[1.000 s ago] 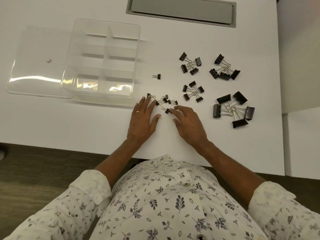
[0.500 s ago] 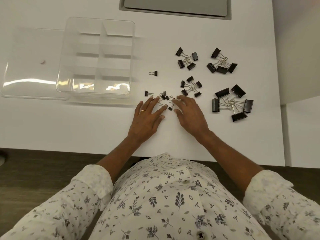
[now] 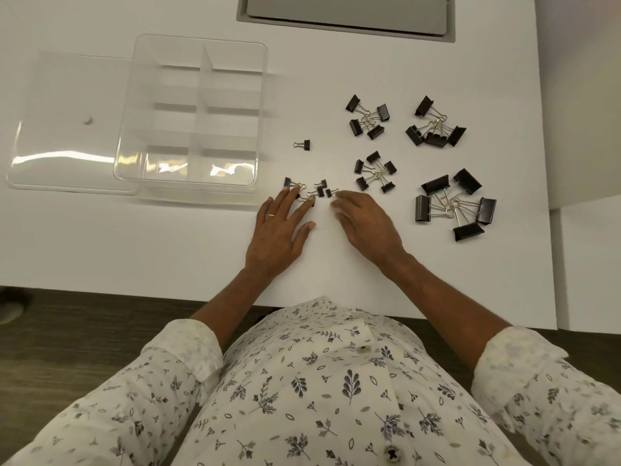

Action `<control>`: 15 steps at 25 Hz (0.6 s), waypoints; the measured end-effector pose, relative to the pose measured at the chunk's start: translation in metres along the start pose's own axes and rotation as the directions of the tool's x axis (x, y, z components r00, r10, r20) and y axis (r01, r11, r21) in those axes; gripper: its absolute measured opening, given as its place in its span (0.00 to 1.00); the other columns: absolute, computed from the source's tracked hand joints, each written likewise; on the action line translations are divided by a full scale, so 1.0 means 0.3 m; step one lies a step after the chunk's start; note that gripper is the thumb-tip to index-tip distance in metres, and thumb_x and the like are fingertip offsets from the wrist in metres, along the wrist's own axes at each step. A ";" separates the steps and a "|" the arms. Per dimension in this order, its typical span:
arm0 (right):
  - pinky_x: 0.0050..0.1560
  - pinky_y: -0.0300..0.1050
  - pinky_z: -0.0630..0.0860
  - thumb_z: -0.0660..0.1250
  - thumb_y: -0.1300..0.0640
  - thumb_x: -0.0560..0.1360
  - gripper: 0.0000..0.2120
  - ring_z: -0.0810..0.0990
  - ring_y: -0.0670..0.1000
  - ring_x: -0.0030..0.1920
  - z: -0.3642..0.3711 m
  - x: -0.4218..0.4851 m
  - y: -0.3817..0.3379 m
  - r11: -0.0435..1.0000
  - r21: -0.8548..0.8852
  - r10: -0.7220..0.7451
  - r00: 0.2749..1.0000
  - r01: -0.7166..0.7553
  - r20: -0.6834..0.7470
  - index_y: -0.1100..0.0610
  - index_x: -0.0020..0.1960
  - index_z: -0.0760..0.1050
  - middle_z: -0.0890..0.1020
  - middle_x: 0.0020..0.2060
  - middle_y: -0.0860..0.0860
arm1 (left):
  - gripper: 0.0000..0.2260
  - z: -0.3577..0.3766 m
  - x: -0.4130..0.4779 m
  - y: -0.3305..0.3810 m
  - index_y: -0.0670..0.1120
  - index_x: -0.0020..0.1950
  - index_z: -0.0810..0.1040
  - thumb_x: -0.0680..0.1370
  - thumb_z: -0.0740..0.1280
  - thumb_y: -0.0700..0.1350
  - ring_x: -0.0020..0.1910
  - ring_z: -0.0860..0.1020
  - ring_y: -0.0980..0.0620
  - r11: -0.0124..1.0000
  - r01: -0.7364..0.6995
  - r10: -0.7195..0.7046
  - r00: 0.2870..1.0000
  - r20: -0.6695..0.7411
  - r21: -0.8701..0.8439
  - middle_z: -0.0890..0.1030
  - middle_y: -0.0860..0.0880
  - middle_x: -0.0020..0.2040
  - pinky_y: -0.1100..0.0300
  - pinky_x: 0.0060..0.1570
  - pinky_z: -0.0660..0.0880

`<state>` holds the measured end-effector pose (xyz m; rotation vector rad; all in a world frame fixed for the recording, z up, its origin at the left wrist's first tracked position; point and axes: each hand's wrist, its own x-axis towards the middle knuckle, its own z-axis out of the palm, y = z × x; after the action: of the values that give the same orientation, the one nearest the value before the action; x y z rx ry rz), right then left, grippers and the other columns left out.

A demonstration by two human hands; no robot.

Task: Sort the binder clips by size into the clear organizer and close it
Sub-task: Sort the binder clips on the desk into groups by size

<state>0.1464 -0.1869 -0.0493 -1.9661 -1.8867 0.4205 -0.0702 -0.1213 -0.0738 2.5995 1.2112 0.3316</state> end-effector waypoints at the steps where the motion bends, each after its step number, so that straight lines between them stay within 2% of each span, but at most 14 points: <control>1: 0.59 0.52 0.80 0.65 0.60 0.81 0.16 0.74 0.55 0.68 -0.003 0.019 -0.001 1.000 -0.002 -0.005 1.000 0.005 0.009 0.58 0.69 0.76 0.76 0.69 0.55 | 0.22 0.000 0.000 -0.001 0.51 0.79 0.67 0.86 0.58 0.55 0.82 0.58 0.48 1.000 0.000 0.000 1.000 -0.002 -0.002 0.62 0.46 0.81 0.47 0.79 0.56; 3: 0.60 0.49 0.77 0.64 0.61 0.81 0.20 0.72 0.55 0.70 0.002 0.046 -0.008 0.999 -0.024 -0.030 0.999 0.031 0.034 0.57 0.73 0.72 0.74 0.71 0.55 | 0.22 0.002 -0.002 -0.002 0.50 0.79 0.67 0.85 0.59 0.55 0.82 0.58 0.48 1.000 0.006 -0.006 1.000 -0.007 -0.017 0.62 0.46 0.81 0.47 0.79 0.57; 7: 0.56 0.54 0.81 0.65 0.62 0.81 0.17 0.75 0.57 0.66 -0.002 0.032 -0.001 0.998 -0.052 -0.027 0.999 0.028 0.032 0.62 0.69 0.75 0.78 0.65 0.57 | 0.24 0.003 0.000 0.000 0.49 0.79 0.66 0.85 0.59 0.55 0.82 0.58 0.48 0.999 0.024 -0.025 0.999 -0.021 -0.032 0.62 0.46 0.81 0.47 0.79 0.57; 10: 0.55 0.53 0.81 0.66 0.61 0.81 0.18 0.75 0.57 0.65 -0.027 0.021 -0.001 1.000 -0.027 0.008 1.000 -0.008 0.013 0.61 0.70 0.74 0.78 0.65 0.56 | 0.24 0.000 0.002 0.002 0.49 0.80 0.65 0.85 0.59 0.56 0.82 0.58 0.48 0.999 0.034 -0.034 0.999 -0.013 -0.026 0.62 0.46 0.82 0.47 0.79 0.57; 12: 0.54 0.50 0.79 0.65 0.59 0.81 0.22 0.74 0.57 0.66 -0.027 0.053 -0.011 0.996 -0.089 -0.017 0.999 0.020 0.039 0.58 0.74 0.70 0.75 0.68 0.55 | 0.24 0.001 0.001 0.002 0.49 0.80 0.65 0.85 0.59 0.56 0.82 0.58 0.48 0.999 0.035 -0.035 0.999 -0.004 -0.027 0.61 0.46 0.82 0.47 0.79 0.57; 15: 0.57 0.54 0.78 0.65 0.59 0.80 0.22 0.75 0.59 0.62 -0.010 0.118 -0.031 0.983 -0.177 -0.041 0.996 0.055 0.078 0.57 0.74 0.70 0.75 0.68 0.56 | 0.25 0.002 0.000 0.002 0.49 0.80 0.64 0.85 0.59 0.56 0.82 0.57 0.49 0.998 0.045 -0.045 0.999 0.002 -0.048 0.61 0.46 0.82 0.47 0.79 0.57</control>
<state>0.1416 -0.1515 -0.0408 -2.0384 -2.0788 0.3229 -0.0695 -0.1218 -0.0741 2.5276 1.2444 0.3459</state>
